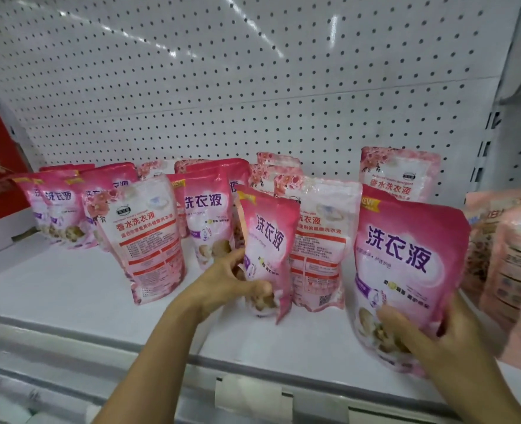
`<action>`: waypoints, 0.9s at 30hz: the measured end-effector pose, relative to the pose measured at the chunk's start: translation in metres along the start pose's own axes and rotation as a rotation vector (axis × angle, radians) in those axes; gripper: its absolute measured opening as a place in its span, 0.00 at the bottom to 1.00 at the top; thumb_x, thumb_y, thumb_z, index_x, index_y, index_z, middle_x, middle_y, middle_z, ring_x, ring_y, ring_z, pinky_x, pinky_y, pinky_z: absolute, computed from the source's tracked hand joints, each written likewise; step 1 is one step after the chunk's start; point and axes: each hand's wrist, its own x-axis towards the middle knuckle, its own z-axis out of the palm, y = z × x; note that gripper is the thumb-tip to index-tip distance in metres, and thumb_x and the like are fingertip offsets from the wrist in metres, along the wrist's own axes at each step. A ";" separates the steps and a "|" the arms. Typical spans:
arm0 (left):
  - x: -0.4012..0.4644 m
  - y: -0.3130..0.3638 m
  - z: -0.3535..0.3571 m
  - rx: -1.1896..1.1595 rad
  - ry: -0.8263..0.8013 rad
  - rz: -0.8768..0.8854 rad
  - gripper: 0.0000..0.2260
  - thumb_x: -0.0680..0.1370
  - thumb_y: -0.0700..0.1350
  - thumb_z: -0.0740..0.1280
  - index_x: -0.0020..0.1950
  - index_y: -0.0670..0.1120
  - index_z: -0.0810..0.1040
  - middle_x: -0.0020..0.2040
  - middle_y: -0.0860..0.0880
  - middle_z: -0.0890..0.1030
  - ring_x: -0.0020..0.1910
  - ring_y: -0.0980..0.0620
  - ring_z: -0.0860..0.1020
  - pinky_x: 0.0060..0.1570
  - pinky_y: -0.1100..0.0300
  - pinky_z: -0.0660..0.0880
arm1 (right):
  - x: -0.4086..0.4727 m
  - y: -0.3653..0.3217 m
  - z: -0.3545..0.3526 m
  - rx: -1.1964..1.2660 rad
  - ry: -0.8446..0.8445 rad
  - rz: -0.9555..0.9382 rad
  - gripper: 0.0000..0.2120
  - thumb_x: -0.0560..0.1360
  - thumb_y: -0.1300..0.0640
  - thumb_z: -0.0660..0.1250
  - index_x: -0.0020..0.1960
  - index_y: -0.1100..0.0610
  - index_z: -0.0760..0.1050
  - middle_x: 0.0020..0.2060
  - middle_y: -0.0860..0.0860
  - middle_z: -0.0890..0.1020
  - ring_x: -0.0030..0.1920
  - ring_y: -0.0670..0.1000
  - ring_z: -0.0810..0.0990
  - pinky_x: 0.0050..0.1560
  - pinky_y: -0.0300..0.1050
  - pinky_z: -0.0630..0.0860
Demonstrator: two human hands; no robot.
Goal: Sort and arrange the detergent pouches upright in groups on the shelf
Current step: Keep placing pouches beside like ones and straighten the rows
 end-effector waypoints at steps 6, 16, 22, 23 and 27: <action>-0.004 -0.005 0.026 -0.015 0.129 0.147 0.28 0.63 0.43 0.81 0.59 0.56 0.76 0.53 0.55 0.86 0.52 0.59 0.84 0.45 0.69 0.78 | 0.000 0.001 0.005 -0.098 -0.004 -0.017 0.37 0.62 0.56 0.81 0.65 0.43 0.67 0.44 0.39 0.83 0.37 0.39 0.84 0.29 0.35 0.79; -0.019 -0.010 0.038 -0.152 0.196 0.147 0.21 0.71 0.42 0.76 0.62 0.45 0.78 0.50 0.50 0.87 0.48 0.53 0.86 0.44 0.64 0.81 | 0.014 0.010 0.005 0.086 -0.047 -0.017 0.29 0.69 0.63 0.75 0.64 0.47 0.69 0.52 0.42 0.82 0.47 0.39 0.84 0.41 0.32 0.80; -0.041 0.009 0.061 -0.268 0.382 0.196 0.15 0.73 0.38 0.74 0.59 0.41 0.80 0.45 0.45 0.86 0.38 0.55 0.85 0.35 0.62 0.82 | 0.008 -0.002 0.002 0.124 0.051 -0.067 0.26 0.73 0.61 0.72 0.67 0.52 0.69 0.48 0.41 0.82 0.42 0.35 0.83 0.37 0.29 0.78; -0.049 0.016 0.064 -0.282 0.413 0.201 0.16 0.72 0.39 0.75 0.59 0.43 0.79 0.44 0.46 0.86 0.37 0.54 0.85 0.34 0.61 0.82 | 0.004 -0.006 -0.003 0.128 0.064 -0.074 0.26 0.72 0.60 0.73 0.67 0.52 0.70 0.48 0.41 0.82 0.42 0.35 0.83 0.37 0.29 0.78; -0.089 0.031 0.082 -0.377 0.488 0.213 0.25 0.69 0.37 0.77 0.63 0.49 0.75 0.51 0.47 0.86 0.48 0.47 0.86 0.46 0.48 0.83 | -0.019 -0.021 -0.030 0.168 0.034 -0.124 0.27 0.69 0.56 0.75 0.65 0.43 0.71 0.52 0.43 0.84 0.49 0.41 0.84 0.47 0.37 0.80</action>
